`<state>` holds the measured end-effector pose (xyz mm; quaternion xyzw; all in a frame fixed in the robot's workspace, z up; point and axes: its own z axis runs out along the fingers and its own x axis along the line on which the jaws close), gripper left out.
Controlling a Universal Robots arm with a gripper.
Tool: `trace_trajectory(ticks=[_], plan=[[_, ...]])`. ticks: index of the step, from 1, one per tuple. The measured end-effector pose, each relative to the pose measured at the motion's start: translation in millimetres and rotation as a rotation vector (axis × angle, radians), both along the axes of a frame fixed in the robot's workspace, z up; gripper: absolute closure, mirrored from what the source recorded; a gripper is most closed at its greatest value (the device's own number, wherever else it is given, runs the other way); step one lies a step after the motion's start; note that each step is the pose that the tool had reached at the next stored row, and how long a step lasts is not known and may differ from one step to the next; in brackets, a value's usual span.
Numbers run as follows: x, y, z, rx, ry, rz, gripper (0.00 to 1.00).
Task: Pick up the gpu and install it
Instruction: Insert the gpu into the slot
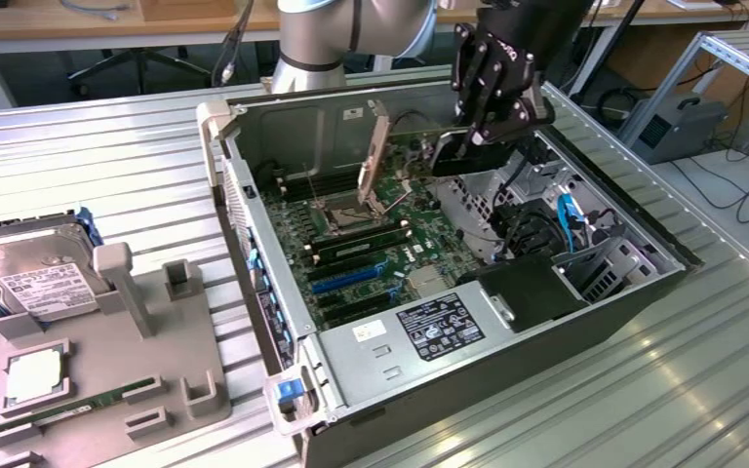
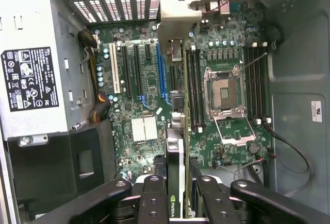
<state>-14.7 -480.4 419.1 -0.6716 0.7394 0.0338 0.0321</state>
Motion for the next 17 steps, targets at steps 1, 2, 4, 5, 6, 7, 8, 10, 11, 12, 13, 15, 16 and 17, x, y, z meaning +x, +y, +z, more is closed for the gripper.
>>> trace_trajectory(ticks=[1,2,4,5,6,7,8,10,11,12,13,15,16,17], plan=[[-3.6,0.5,-0.3,-0.0002,0.0001,0.0,0.73],[-7.8,1.0,-0.8,-0.0001,0.0,0.0,0.73],[-17.8,2.0,-2.2,-0.0002,0.0,0.0,0.73],[-20.9,2.4,-2.9,-0.0003,0.0001,0.0,0.73],[-23.8,3.1,-3.5,-0.0004,0.0001,0.0,0.73],[-27.3,4.0,-4.4,-0.0002,0.0,0.0,0.73],[-29.5,4.9,-6.4,-0.0002,0.0,0.0,0.73],[-30.0,6.8,-10.1,-0.0015,0.0002,0.003,0.73],[-30.0,8.4,-10.8,-0.0048,0.0001,0.012,0.73],[-30.0,10.2,-11.4,-0.0074,0.0,0.025,0.73],[-30.0,10.2,-11.4,-0.0074,0.0001,0.025,0.73],[-30.0,10.2,-11.4,-0.0074,0.0,0.025,0.73],[-30.0,10.3,-11.4,-0.0075,0.0001,0.025,0.73],[-30.0,10.3,-12.2,-0.0073,0.0,0.025,0.73]])
